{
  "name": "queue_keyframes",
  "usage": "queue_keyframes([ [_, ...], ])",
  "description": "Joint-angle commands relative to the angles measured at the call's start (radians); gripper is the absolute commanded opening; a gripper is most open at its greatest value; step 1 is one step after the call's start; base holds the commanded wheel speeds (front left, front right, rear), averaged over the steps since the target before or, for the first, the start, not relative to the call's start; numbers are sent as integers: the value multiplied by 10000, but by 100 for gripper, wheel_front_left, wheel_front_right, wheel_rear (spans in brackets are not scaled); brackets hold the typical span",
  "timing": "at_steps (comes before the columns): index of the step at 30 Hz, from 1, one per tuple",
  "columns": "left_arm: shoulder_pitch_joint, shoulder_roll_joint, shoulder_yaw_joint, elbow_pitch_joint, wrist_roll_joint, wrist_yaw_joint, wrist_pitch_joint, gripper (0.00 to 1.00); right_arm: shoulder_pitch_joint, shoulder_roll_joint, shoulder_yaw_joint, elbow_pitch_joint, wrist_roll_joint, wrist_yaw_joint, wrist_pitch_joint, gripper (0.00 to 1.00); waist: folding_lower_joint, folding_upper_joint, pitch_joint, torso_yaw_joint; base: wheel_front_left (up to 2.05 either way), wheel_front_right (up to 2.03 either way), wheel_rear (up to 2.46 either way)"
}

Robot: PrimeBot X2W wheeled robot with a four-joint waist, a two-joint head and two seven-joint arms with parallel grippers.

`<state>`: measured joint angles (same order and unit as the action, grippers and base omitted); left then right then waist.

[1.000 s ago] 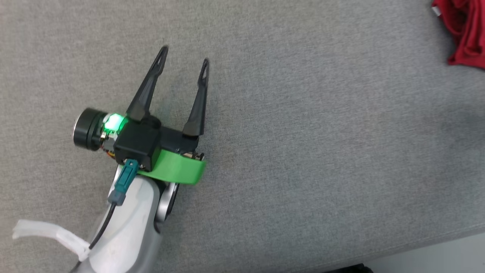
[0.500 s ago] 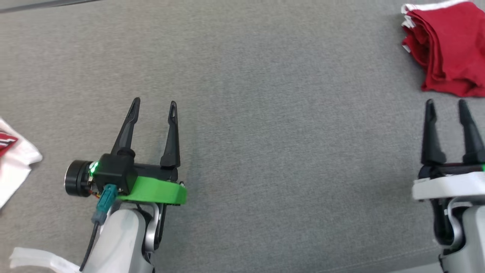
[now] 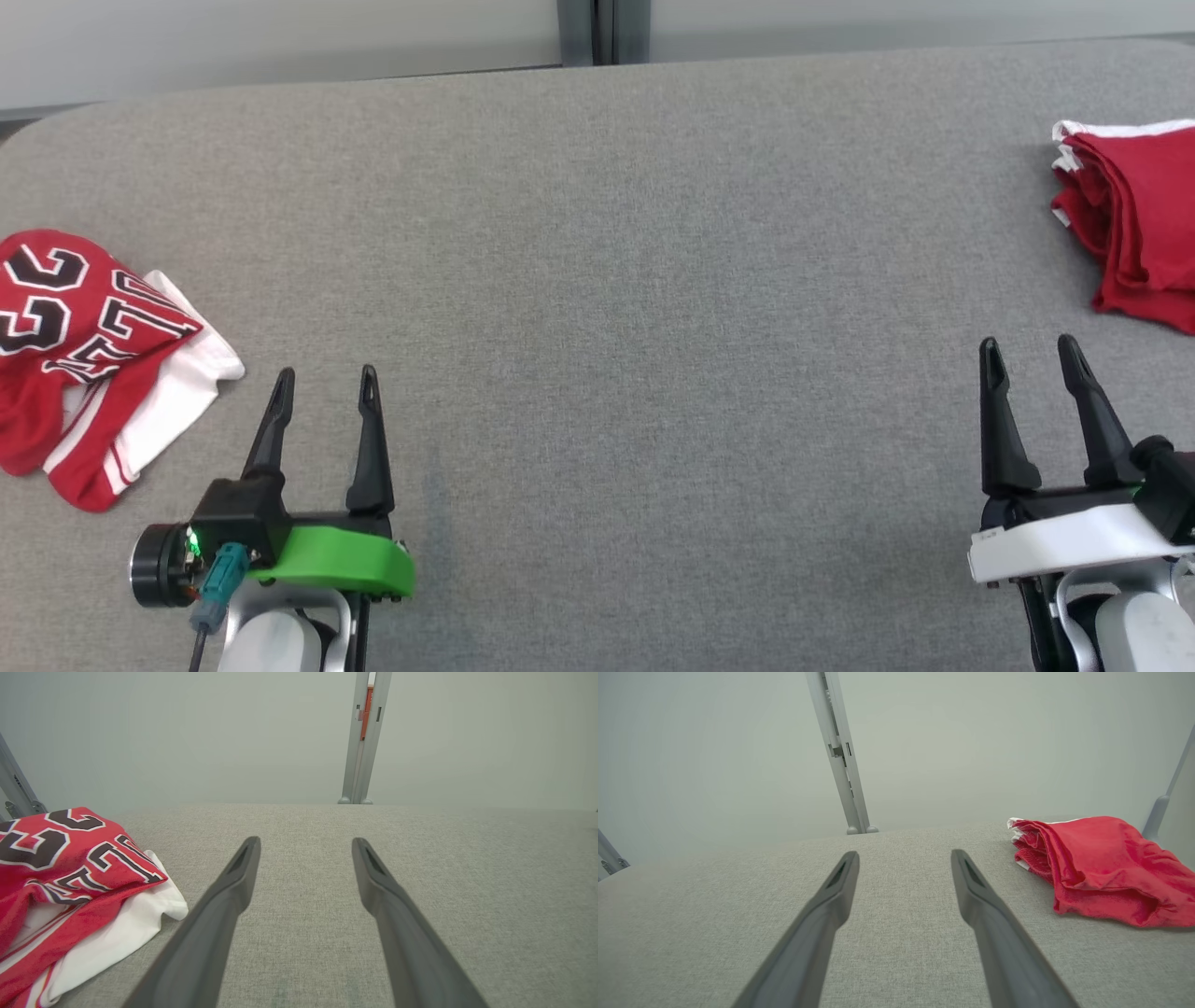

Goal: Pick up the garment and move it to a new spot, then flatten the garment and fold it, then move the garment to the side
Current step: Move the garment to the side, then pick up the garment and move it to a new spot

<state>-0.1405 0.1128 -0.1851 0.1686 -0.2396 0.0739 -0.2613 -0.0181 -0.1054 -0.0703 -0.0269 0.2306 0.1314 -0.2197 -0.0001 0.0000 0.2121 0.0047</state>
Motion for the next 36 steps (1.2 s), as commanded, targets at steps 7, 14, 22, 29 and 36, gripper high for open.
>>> queue_keyframes([
  [7, 828, 53, 63, 286, 55, -256, -41, 100, 988, 124, 39, -342, -263, -15, 530, 100, 1, 0, -1365, 254, 0, 0, 0],
  [14, 1111, 5, 59, 558, 49, -475, -42, 100, 1561, 195, 11, -584, -353, -15, 806, 100, 1, 0, -1747, 145, 0, 0, 0],
  [22, 1095, -26, 82, 824, 103, -639, -41, 100, 1820, 265, -14, -739, -367, -15, 933, 100, 1, 0, -1949, 147, 0, 0, 0],
  [29, 908, -67, 122, 952, 158, -669, -43, 100, 1849, 287, 24, -736, -375, -15, 935, 100, 1, 0, -1927, 164, 0, 0, 0],
  [36, 545, -146, 163, 962, 203, -711, -42, 100, 1914, 202, -53, -869, -393, -15, 903, 100, 1, 0, -1811, 701, 0, 0, 0],
])
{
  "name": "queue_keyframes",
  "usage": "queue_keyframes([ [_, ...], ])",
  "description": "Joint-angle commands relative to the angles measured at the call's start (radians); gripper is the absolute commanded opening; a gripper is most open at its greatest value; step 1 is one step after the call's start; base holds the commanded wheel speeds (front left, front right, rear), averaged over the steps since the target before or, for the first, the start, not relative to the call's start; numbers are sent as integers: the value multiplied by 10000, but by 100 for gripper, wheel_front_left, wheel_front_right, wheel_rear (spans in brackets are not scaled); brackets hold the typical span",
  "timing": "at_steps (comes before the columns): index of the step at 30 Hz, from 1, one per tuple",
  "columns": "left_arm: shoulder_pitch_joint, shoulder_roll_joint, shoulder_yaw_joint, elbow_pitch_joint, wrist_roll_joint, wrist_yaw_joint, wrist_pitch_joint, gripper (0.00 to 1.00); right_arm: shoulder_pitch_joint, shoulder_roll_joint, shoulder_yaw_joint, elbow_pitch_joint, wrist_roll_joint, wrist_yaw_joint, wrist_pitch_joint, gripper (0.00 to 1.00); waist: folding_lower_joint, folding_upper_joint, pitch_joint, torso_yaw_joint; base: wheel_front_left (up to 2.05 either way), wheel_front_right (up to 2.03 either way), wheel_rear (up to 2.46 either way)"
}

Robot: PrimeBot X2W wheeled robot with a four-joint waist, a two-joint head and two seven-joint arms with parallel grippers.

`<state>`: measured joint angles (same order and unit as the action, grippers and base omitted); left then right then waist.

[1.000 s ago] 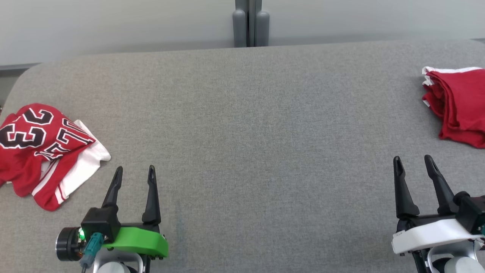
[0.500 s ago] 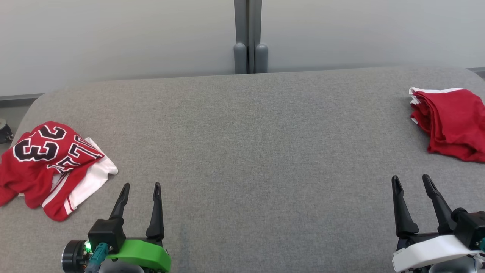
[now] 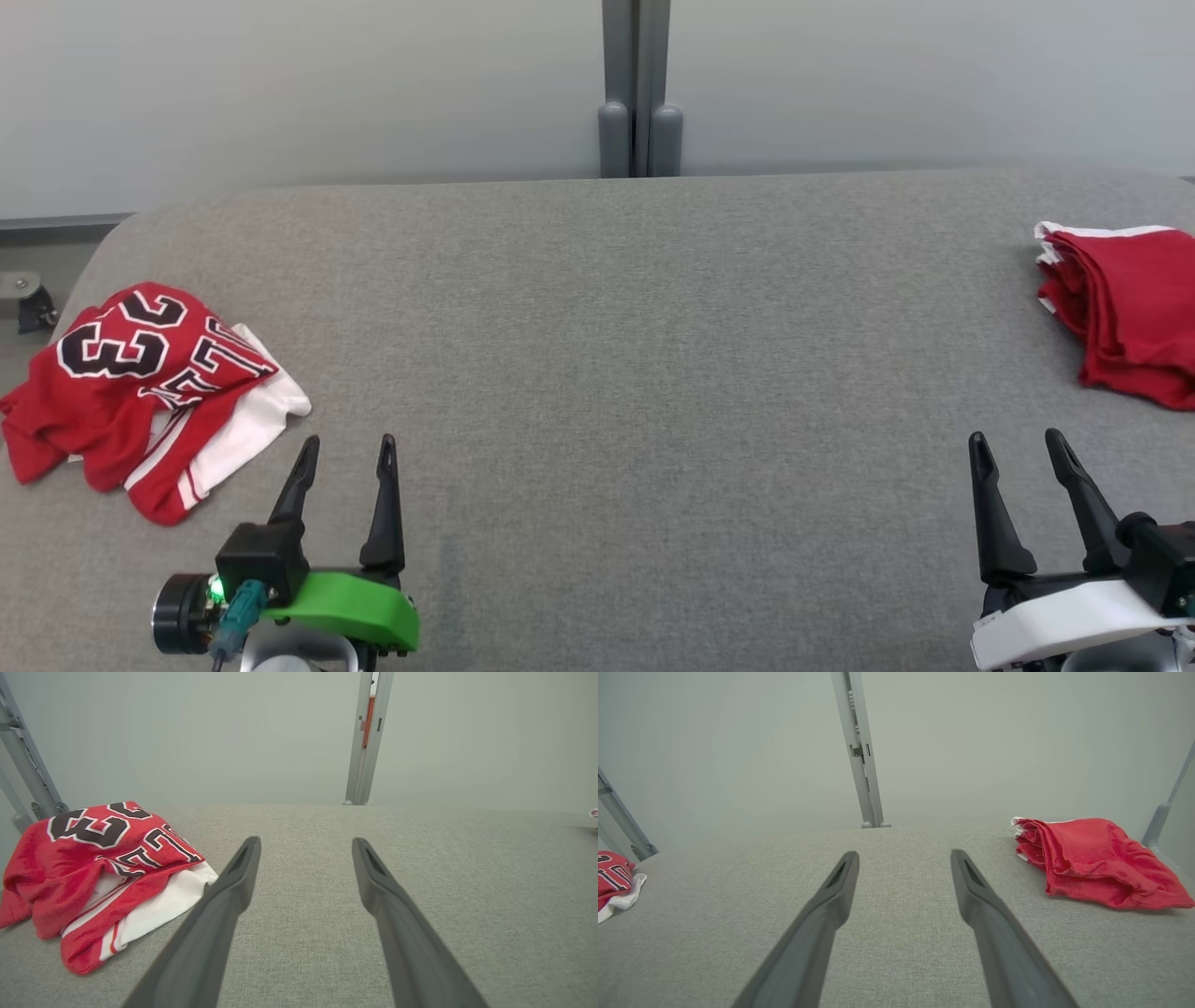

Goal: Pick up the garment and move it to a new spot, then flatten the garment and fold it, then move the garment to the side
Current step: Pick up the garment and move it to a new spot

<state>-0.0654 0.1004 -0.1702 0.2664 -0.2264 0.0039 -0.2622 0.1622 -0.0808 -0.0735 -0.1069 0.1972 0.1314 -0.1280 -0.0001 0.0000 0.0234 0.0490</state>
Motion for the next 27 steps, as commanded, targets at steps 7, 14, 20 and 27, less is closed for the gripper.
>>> queue_keyframes([
  [7, -656, -154, 302, -306, 151, -2, -33, 100, -51, -198, 1, -643, -61, -15, 217, 100, 1, 0, 319, 1851, 0, 0, 0],
  [14, -767, -291, 716, -408, 179, -35, -20, 100, -404, -511, 397, -1257, -48, -15, 628, 100, 1, 0, 518, 3408, 0, 0, 0],
  [20, -675, -385, 1135, -363, 193, -105, -20, 100, -548, -683, 664, -1506, 40, -15, 850, 100, 1, 0, 639, 4256, 0, 0, 0],
  [27, -826, -453, 1422, -380, 231, -181, -21, 100, -716, -816, 799, -1706, 17, -15, 998, 100, 1, 0, 1003, 4574, 0, 0, 0],
])
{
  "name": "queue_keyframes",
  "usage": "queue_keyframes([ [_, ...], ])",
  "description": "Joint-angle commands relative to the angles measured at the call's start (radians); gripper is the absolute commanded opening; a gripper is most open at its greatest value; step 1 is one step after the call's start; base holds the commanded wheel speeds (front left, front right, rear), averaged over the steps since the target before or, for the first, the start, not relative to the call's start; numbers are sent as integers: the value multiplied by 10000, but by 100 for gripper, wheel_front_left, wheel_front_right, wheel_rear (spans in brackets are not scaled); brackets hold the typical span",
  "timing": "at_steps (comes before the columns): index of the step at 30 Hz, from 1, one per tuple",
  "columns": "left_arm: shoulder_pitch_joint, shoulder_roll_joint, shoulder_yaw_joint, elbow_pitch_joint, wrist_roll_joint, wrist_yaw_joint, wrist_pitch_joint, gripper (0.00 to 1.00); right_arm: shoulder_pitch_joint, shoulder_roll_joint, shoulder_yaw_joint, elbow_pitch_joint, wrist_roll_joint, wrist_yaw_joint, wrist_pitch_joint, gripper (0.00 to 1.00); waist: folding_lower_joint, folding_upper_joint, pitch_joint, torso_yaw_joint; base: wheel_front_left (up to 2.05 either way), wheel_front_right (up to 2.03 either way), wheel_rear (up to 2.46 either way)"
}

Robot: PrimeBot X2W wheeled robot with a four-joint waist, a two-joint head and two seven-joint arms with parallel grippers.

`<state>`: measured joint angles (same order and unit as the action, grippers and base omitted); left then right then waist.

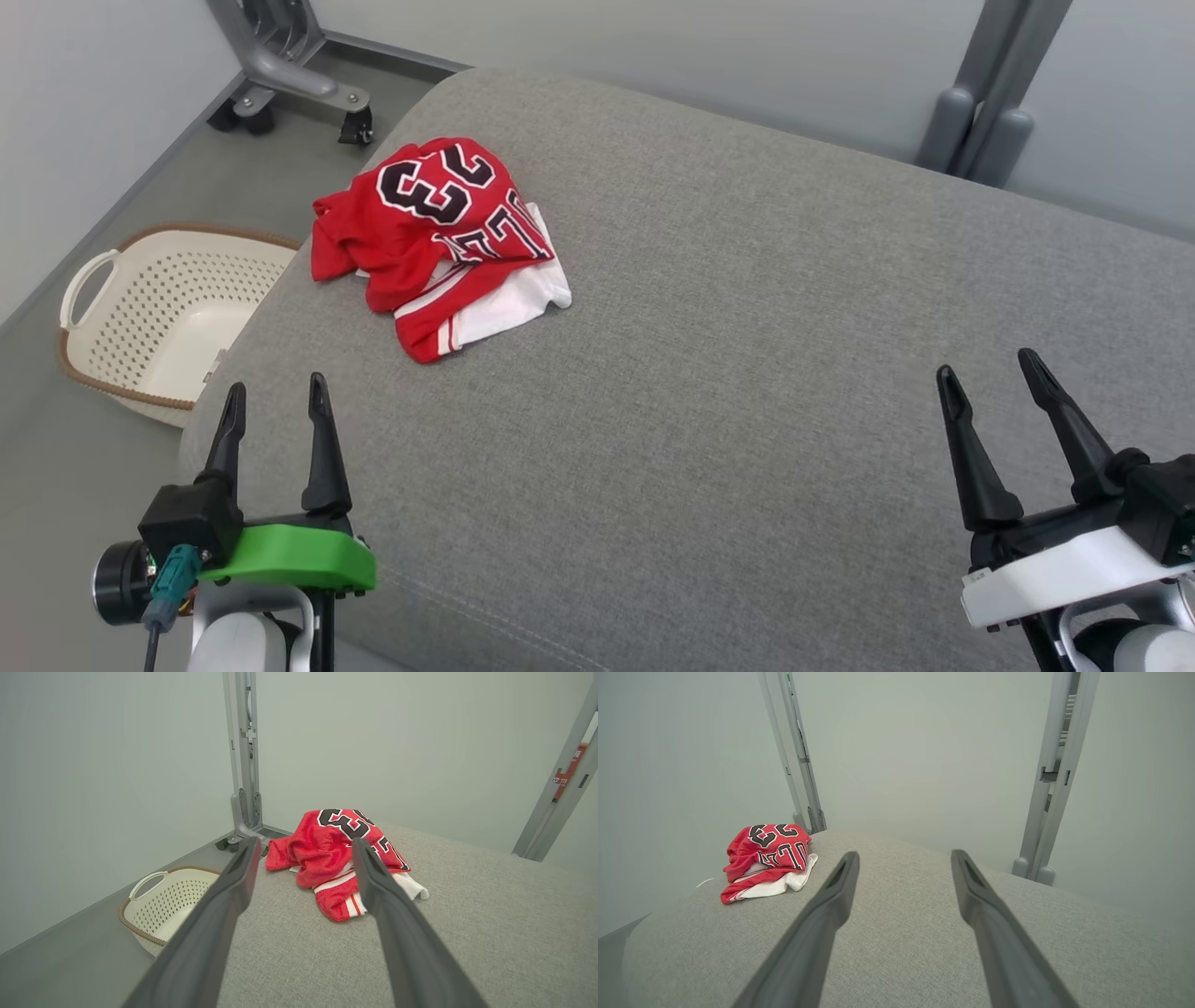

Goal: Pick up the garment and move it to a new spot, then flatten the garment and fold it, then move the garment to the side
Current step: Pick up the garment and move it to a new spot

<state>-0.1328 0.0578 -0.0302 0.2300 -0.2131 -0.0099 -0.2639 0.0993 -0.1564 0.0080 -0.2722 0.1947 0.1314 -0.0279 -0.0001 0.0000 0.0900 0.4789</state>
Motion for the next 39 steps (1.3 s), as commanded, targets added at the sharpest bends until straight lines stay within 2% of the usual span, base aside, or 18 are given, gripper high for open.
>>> queue_keyframes([
  [1, -225, -37, 51, -19, 90, -36, -3, 100, -132, -100, 2, -100, 47, -15, 37, 100, 1, 0, 439, 259, 0, 0, 0],
  [6, -827, -63, 59, 235, -82, -71, -3, 100, -466, -402, 20, -507, 8, -15, 312, 100, 1, 0, 1295, -32, 0, 0, 0],
  [10, -1957, -74, -131, 1003, -561, -82, -3, 100, -867, -768, -17, -1009, 16, -15, 634, 100, 1, 0, 2389, -459, 0, 0, 0],
  [12, -2653, -75, -238, 1687, -784, -98, -3, 100, -1068, -966, -72, -1201, 79, -15, 743, 100, 1, 0, 2949, -715, 0, 0, 0],
  [17, -4718, -42, -168, 4444, -1214, -351, -1, 100, -1603, -1312, -137, -1489, 186, -15, 846, 100, 1, 0, 4191, -1443, 0, 0, 0],
  [23, -6521, 337, 163, 7488, -1677, -634, 187, 100, -1942, -1420, -209, -1434, 245, -15, 687, 100, 1, 0, 4860, -2063, 0, 0, 0],
  [29, -7524, 584, 544, 9212, -2155, -755, 190, 100, -2104, -1480, -290, -1351, 279, -15, 536, 100, 1, 0, 5103, -2263, 0, 0, 0],
  [30, -7586, 603, 583, 9344, -2215, -777, 168, 83, -2130, -1476, -297, -1329, 280, -15, 511, 100, 1, 0, 5098, -2272, 0, 0, 0],
  [31, -7639, 695, 640, 9403, -2240, -783, 140, 0, -2159, -1461, -299, -1312, 272, -15, 477, 100, 1, 0, 5081, -2284, 0, 0, 0],
  [34, -7588, 847, 802, 9242, -2267, -754, 48, 0, -2185, -1382, -314, -1204, 246, -15, 371, 100, 1, 0, 4940, -2281, 0, 0, 0],
  [39, -6597, 1096, 1610, 6909, -1859, -329, 2, 0, -2207, -1204, -282, -957, 185, -15, 94, 100, 1, 0, 4378, -2263, 0, 0, 0],
])
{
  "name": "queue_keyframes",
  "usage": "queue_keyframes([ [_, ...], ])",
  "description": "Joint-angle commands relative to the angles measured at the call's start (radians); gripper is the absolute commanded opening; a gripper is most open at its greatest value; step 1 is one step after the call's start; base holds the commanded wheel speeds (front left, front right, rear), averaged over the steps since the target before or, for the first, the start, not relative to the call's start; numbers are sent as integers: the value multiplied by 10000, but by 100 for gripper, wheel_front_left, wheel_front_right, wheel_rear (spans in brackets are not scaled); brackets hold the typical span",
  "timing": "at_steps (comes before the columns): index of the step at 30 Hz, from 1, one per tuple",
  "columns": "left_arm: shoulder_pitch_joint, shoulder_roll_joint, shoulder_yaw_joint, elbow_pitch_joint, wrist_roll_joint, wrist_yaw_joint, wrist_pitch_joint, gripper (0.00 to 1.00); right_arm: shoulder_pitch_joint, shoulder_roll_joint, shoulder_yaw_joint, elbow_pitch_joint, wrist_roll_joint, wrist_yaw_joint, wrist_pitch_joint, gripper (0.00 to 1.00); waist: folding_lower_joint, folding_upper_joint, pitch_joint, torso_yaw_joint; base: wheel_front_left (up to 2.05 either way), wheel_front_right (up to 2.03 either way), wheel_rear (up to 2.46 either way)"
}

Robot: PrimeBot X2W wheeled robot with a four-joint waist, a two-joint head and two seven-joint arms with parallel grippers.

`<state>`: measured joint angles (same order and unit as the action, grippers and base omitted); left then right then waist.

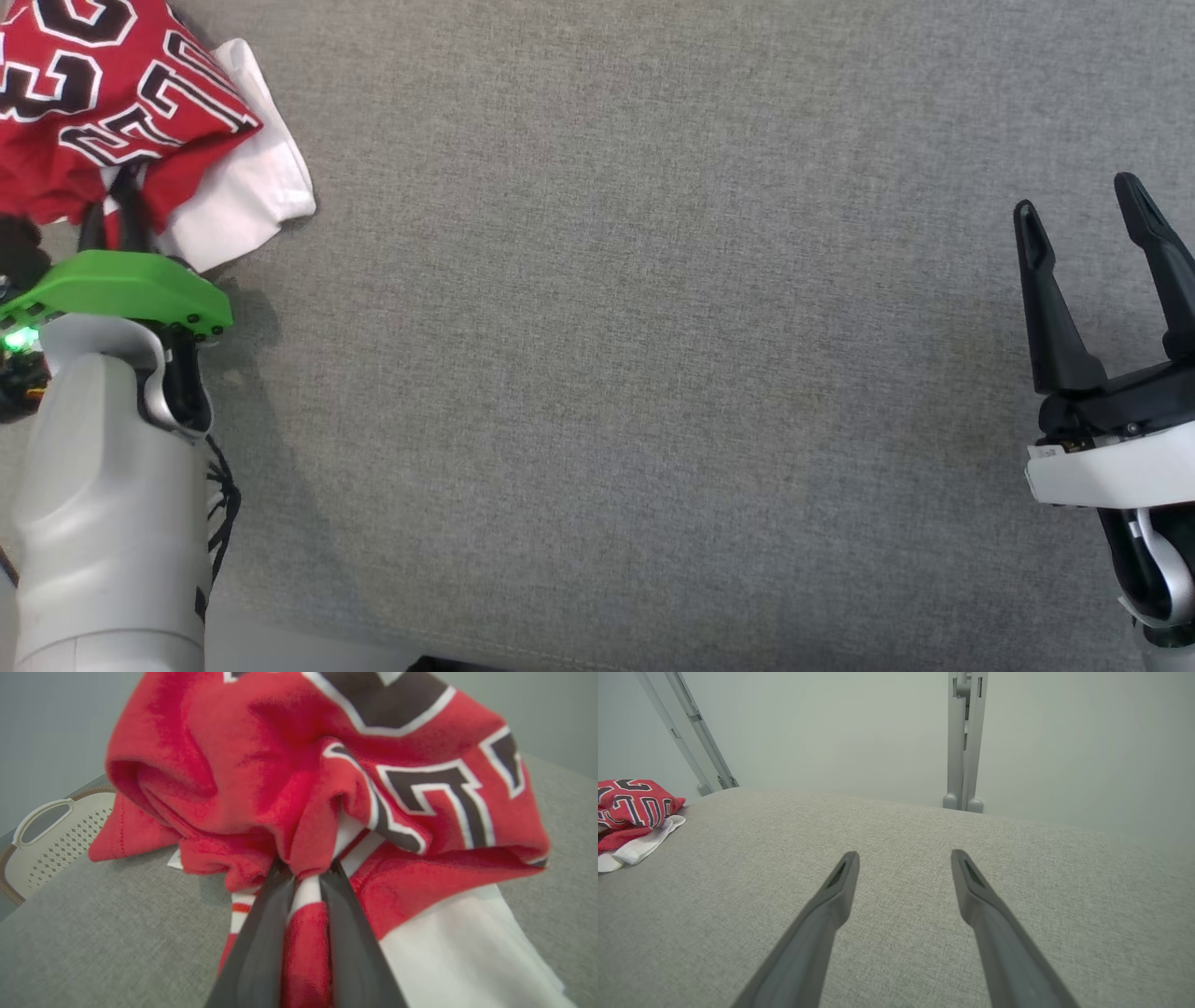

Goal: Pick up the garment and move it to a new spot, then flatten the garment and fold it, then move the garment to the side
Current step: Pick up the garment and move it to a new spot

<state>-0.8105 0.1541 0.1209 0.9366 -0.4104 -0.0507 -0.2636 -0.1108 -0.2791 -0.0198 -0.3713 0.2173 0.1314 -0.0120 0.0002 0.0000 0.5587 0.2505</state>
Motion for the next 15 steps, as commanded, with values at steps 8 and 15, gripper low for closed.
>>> queue_keyframes([
  [8, 2358, -149, 1167, -4031, 1354, 292, -7, 0, 99, 439, 109, 576, -88, -15, -577, 100, -2, 0, -1722, -219, 0, 0, 0],
  [15, 4190, -598, 1019, -6361, 2191, 166, -6, 0, 468, 858, 330, 996, -100, -15, -886, 100, -2, 0, -2932, -811, 0, 0, 0],
])
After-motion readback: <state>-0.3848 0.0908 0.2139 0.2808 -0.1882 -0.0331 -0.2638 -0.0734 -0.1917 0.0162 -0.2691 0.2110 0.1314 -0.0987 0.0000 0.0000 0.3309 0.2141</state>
